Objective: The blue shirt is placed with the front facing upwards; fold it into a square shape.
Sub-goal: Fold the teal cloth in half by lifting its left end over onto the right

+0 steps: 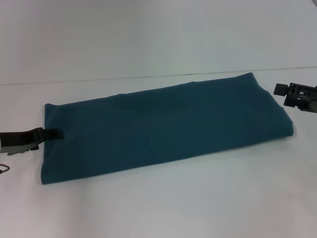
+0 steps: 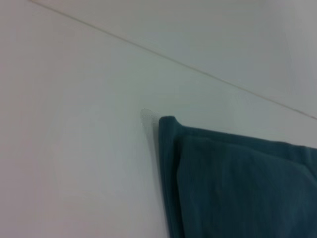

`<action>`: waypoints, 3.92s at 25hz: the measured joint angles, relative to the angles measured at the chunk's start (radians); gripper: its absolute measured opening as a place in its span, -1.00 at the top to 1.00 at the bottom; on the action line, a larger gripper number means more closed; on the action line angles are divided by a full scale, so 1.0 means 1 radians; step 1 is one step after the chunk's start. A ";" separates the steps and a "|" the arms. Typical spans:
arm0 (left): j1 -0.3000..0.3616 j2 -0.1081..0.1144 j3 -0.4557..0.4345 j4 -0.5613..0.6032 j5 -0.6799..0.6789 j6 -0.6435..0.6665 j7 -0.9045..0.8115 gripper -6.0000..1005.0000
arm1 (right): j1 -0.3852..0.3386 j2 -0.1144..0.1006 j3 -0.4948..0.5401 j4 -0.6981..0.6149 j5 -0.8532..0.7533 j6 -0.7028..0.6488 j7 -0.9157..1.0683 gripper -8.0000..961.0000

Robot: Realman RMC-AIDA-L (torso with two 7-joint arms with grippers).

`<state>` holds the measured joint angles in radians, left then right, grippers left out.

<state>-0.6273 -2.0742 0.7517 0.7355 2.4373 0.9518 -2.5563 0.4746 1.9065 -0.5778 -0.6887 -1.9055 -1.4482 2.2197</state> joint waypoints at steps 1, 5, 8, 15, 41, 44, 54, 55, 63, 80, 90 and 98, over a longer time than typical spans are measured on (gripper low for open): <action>0.000 0.000 0.000 -0.003 0.001 0.000 0.000 -0.74 | 0.000 0.000 0.002 0.000 0.000 0.000 0.000 -0.80; -0.001 -0.002 0.015 -0.007 0.001 0.000 -0.003 -0.74 | -0.001 0.000 0.007 0.000 -0.001 0.000 0.000 -0.80; -0.001 -0.001 0.024 -0.010 0.002 0.000 -0.006 -0.74 | -0.001 0.000 0.007 0.000 -0.002 -0.002 0.001 -0.80; -0.002 -0.002 0.025 -0.013 0.003 0.000 -0.006 -0.74 | -0.001 -0.001 0.007 0.000 -0.003 -0.005 0.002 -0.80; -0.085 0.004 0.016 -0.038 -0.024 0.112 -0.024 -0.53 | -0.018 -0.003 0.007 0.000 -0.002 0.001 -0.002 -0.80; -0.100 0.008 0.021 -0.037 -0.016 0.113 -0.036 -0.36 | -0.022 -0.003 0.007 0.000 -0.001 0.001 -0.002 -0.80; -0.102 0.010 0.021 -0.043 -0.012 0.104 -0.036 0.27 | -0.025 -0.003 0.009 0.000 0.001 0.000 -0.002 -0.80; -0.101 0.010 0.021 -0.044 -0.012 0.104 -0.036 0.32 | -0.025 -0.003 0.009 0.000 0.001 0.000 -0.002 -0.80; -0.095 0.011 0.017 -0.040 -0.013 0.104 -0.035 0.76 | -0.025 -0.003 0.009 0.000 0.003 -0.003 -0.002 -0.80; -0.019 0.087 -0.124 0.041 0.237 0.113 -0.171 0.77 | -0.031 0.002 0.033 0.002 -0.001 -0.002 0.007 -0.80; -0.033 0.083 -0.137 0.110 0.187 0.177 -0.152 0.77 | -0.032 0.004 0.033 0.003 -0.001 -0.003 0.000 -0.80; -0.034 0.084 -0.142 0.215 -0.019 0.369 -0.139 0.77 | -0.031 0.006 0.025 0.003 -0.001 0.001 -0.021 -0.80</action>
<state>-0.6610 -1.9903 0.6096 0.9501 2.4180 1.3205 -2.6948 0.4431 1.9129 -0.5529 -0.6855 -1.9070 -1.4475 2.1985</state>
